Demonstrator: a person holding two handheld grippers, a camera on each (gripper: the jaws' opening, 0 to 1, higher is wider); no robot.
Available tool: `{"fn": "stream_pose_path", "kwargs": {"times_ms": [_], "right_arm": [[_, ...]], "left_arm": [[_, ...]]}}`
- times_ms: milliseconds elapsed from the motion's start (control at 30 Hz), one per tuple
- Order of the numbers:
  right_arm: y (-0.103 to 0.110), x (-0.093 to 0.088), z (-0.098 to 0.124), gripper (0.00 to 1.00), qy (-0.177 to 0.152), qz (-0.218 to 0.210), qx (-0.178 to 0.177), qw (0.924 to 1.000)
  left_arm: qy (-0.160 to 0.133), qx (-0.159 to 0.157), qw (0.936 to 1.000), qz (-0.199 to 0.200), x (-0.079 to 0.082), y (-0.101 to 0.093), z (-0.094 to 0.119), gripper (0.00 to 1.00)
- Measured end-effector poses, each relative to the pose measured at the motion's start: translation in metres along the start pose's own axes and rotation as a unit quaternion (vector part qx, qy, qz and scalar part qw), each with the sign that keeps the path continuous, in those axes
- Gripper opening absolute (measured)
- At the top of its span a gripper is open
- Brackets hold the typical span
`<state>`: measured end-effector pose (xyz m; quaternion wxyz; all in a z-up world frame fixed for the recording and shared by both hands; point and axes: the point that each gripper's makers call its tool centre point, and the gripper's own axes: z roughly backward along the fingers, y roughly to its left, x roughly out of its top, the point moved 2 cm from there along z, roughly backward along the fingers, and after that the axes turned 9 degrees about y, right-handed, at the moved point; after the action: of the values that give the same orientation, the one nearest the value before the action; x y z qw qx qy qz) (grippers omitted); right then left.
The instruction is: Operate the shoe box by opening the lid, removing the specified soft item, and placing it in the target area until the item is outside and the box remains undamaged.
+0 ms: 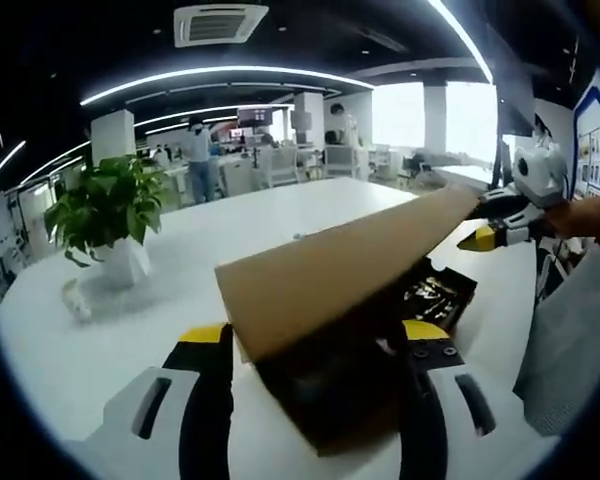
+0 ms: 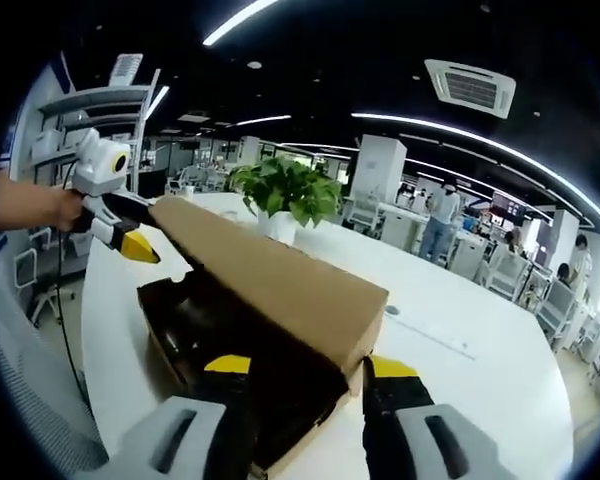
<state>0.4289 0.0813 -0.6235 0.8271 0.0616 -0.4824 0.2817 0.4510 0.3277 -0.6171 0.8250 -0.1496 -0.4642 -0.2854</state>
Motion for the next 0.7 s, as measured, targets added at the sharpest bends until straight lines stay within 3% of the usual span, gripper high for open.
{"fn": "stream_pose_path", "kwargs": {"times_ms": [267, 600, 700], "right_arm": [[-0.016, 0.005, -0.003, 0.23, -0.004, 0.013, -0.017, 0.9998], [-0.032, 0.011, -0.003, 0.02, -0.006, 0.014, -0.037, 0.9992], [-0.032, 0.013, -0.003, 0.02, -0.008, 0.012, -0.037, 0.9992]], "left_arm": [[-0.006, 0.019, 0.9998, 0.006, 0.007, 0.011, -0.002, 0.55], [-0.013, 0.066, 0.9977, 0.014, 0.015, 0.037, -0.006, 0.28], [-0.016, 0.074, 0.9970, 0.018, 0.016, 0.044, -0.006, 0.22]]}}
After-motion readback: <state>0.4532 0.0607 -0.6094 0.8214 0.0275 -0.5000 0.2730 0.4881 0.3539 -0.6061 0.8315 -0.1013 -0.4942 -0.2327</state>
